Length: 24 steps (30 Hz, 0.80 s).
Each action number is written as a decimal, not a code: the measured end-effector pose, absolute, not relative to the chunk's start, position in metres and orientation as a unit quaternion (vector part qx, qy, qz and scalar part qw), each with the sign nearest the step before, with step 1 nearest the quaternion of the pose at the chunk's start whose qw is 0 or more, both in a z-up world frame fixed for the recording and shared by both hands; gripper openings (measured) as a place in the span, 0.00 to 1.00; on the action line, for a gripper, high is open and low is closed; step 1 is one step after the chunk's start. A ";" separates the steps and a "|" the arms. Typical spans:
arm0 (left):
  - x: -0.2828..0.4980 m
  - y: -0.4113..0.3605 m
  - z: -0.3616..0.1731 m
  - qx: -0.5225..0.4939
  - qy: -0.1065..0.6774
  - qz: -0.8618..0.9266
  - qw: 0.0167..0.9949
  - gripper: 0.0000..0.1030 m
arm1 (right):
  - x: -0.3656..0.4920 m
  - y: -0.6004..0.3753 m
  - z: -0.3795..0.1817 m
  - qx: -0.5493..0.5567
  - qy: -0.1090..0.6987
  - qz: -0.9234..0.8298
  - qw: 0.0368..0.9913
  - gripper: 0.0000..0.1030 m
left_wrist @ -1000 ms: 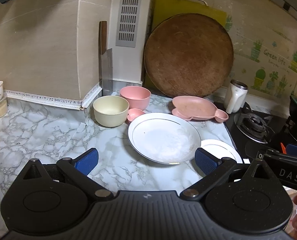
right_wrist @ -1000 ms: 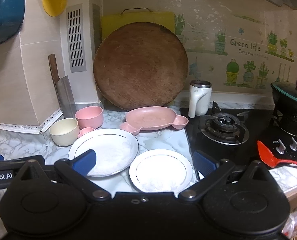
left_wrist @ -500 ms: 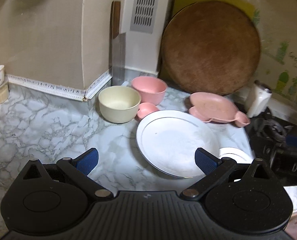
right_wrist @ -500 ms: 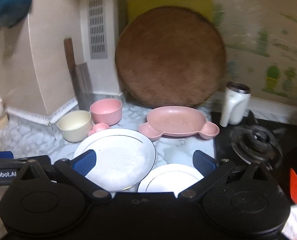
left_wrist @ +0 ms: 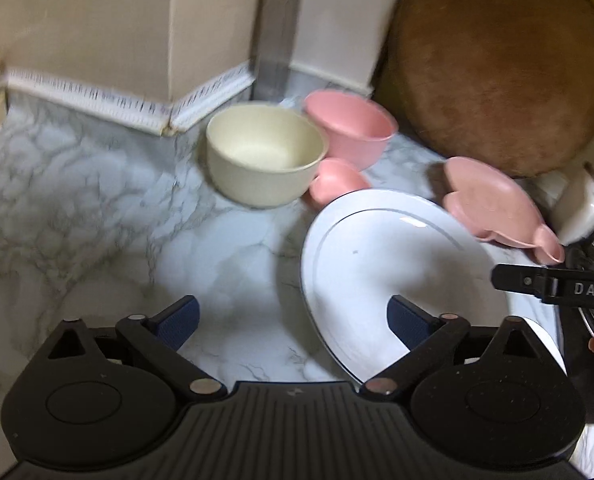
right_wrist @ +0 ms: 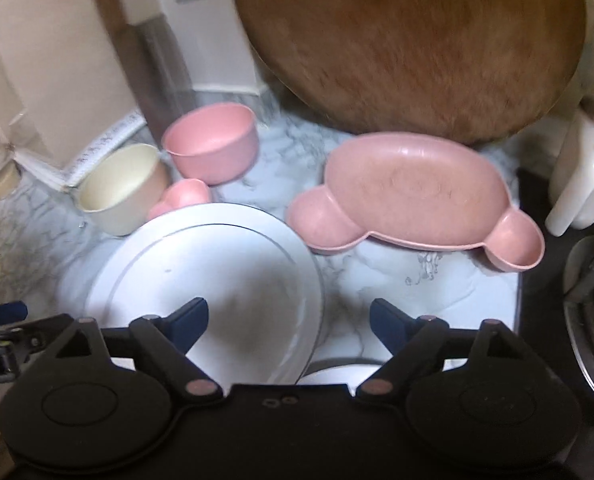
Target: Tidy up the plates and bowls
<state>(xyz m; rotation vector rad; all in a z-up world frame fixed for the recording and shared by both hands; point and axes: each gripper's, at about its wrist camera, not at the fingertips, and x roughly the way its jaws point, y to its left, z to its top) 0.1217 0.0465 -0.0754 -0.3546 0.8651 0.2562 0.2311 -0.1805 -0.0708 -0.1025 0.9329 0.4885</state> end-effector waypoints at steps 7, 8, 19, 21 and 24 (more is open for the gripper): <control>0.145 0.066 -0.093 -0.216 0.443 0.134 0.860 0.82 | 0.267 -0.192 -0.086 -0.008 0.502 0.237 0.832 0.66; 0.147 0.067 -0.093 -0.222 0.444 0.127 0.859 0.76 | 0.270 -0.194 -0.087 -0.003 0.507 0.238 0.828 0.65; 0.165 0.068 -0.104 -0.268 0.463 0.108 0.838 0.36 | 0.280 -0.201 -0.095 0.024 0.529 0.235 0.815 0.23; 0.166 0.069 -0.106 -0.276 0.464 0.106 0.835 0.30 | 0.278 -0.202 -0.095 0.027 0.529 0.239 0.814 0.20; 0.166 0.069 -0.105 -0.281 0.461 0.102 0.836 0.23 | 0.276 -0.201 -0.094 0.023 0.520 0.241 0.819 0.13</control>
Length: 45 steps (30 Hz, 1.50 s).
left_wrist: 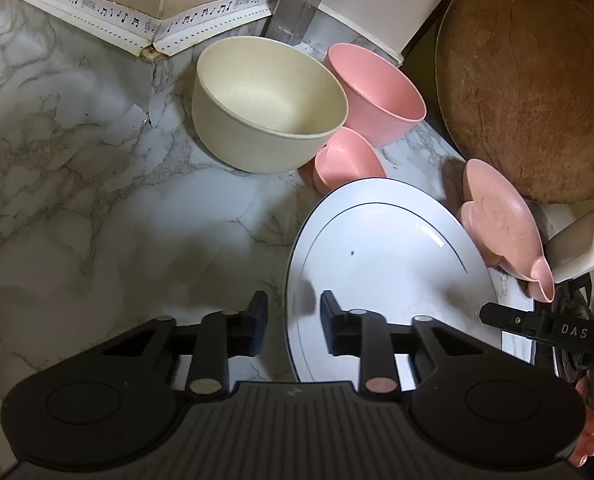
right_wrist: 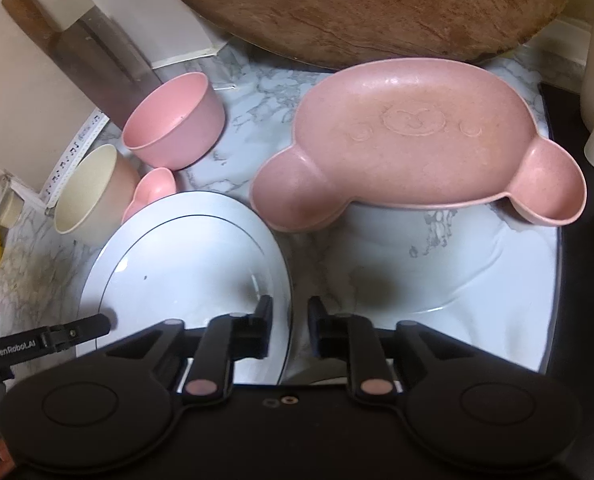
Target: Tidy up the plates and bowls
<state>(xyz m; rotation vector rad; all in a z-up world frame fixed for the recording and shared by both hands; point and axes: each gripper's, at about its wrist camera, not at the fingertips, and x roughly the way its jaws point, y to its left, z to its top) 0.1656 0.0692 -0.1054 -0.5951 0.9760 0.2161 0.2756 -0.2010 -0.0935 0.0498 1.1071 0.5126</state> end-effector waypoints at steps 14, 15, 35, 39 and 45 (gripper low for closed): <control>0.160 0.070 -0.099 -0.265 0.450 0.098 0.847 0.11 | 0.262 -0.194 -0.094 -0.002 0.502 0.243 0.830 0.07; 0.158 0.070 -0.099 -0.264 0.450 0.098 0.847 0.11 | 0.259 -0.192 -0.093 -0.005 0.500 0.244 0.831 0.07; 0.059 0.148 -0.077 -0.290 0.405 0.185 0.847 0.11 | 0.215 -0.080 -0.090 -0.033 0.490 0.329 0.807 0.07; 0.036 0.176 -0.076 -0.295 0.398 0.216 0.841 0.11 | 0.205 -0.045 -0.093 -0.046 0.489 0.355 0.795 0.07; 0.008 0.211 -0.080 -0.301 0.390 0.259 0.831 0.11 | 0.193 0.001 -0.097 -0.068 0.489 0.383 0.781 0.07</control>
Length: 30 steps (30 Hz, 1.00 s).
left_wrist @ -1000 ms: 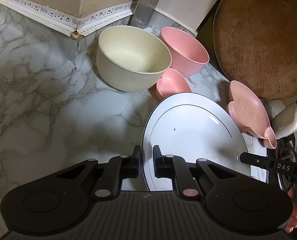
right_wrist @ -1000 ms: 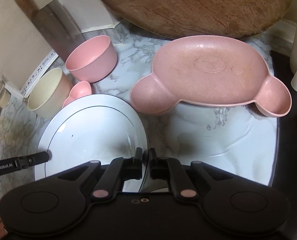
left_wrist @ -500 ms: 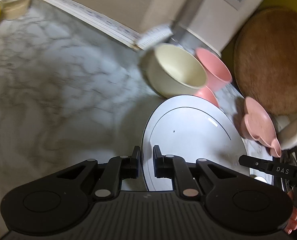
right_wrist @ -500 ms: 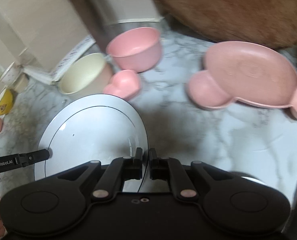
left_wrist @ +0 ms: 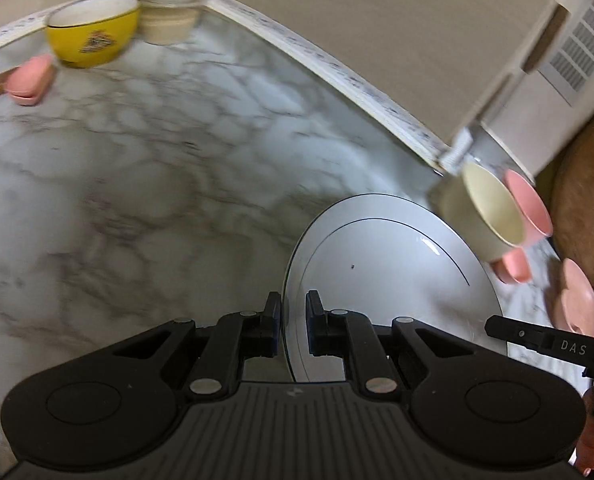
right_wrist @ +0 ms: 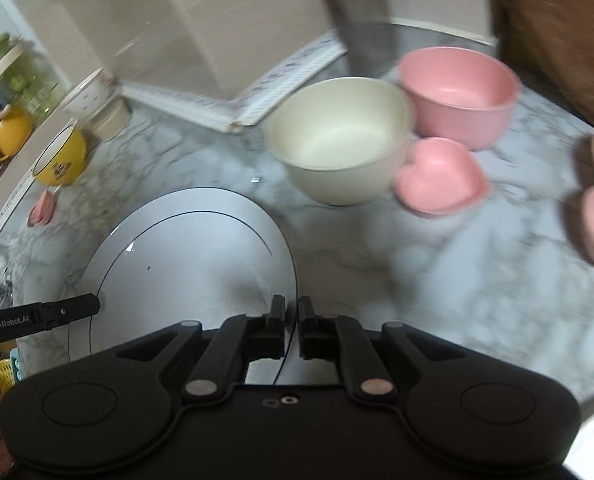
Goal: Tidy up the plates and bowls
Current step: 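Carry the large white plate with both grippers toward the sink corner and lower it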
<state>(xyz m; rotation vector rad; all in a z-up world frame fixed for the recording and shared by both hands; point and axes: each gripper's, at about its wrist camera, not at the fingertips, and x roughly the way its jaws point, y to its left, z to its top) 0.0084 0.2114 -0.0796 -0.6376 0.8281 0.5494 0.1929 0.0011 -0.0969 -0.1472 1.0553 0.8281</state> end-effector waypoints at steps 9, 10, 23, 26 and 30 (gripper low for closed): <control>-0.015 0.235 -0.081 -0.305 0.388 0.295 0.818 0.11 | 0.184 0.039 -0.097 -0.084 0.482 0.407 0.771 0.07; -0.016 0.236 -0.081 -0.305 0.388 0.297 0.818 0.11 | 0.183 0.041 -0.098 -0.086 0.481 0.409 0.771 0.07; -0.020 0.240 -0.089 -0.305 0.395 0.307 0.810 0.11 | 0.177 0.048 -0.103 -0.093 0.482 0.409 0.769 0.07; -0.021 0.240 -0.090 -0.304 0.395 0.307 0.811 0.11 | 0.178 0.047 -0.103 -0.087 0.485 0.408 0.768 0.07; -0.019 0.237 -0.089 -0.293 0.395 0.311 0.814 0.11 | 0.179 0.045 -0.103 -0.080 0.492 0.405 0.767 0.11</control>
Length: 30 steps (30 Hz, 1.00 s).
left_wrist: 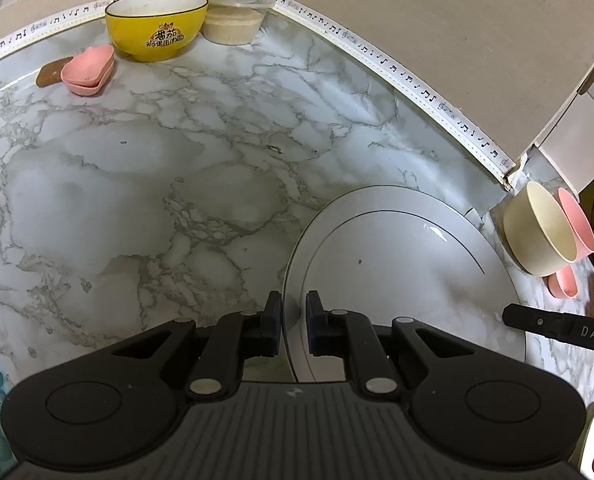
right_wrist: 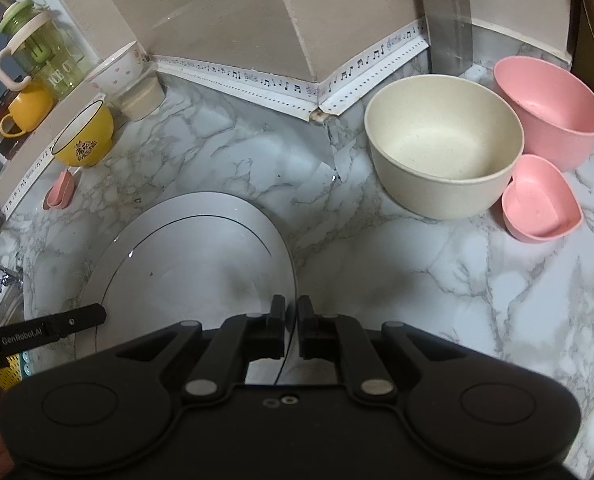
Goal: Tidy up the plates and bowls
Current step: 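Carry the large white plate with both grippers toward the sink corner and lower it, then open both grippers and lift them off the plate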
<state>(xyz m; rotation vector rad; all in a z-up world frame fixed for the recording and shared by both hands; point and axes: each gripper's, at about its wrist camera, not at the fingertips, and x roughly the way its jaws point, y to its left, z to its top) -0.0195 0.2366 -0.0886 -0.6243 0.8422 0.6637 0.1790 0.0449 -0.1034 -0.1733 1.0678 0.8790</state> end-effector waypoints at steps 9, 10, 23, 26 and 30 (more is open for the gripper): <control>-0.026 0.230 -0.066 -0.271 0.371 0.321 0.828 0.11 | 0.170 0.028 -0.092 -0.081 0.476 0.389 0.784 0.20; -0.026 0.227 -0.062 -0.264 0.368 0.317 0.833 0.11 | 0.169 0.026 -0.089 -0.081 0.472 0.390 0.787 0.22; -0.016 0.176 -0.024 -0.195 0.318 0.274 0.886 0.12 | 0.139 -0.021 -0.050 -0.074 0.407 0.389 0.823 0.38; -0.016 0.162 -0.016 -0.175 0.295 0.267 0.900 0.22 | 0.132 -0.032 -0.042 -0.071 0.391 0.385 0.833 0.46; -0.015 0.150 -0.007 -0.174 0.272 0.256 0.911 0.68 | 0.123 -0.047 -0.035 -0.071 0.373 0.378 0.844 0.53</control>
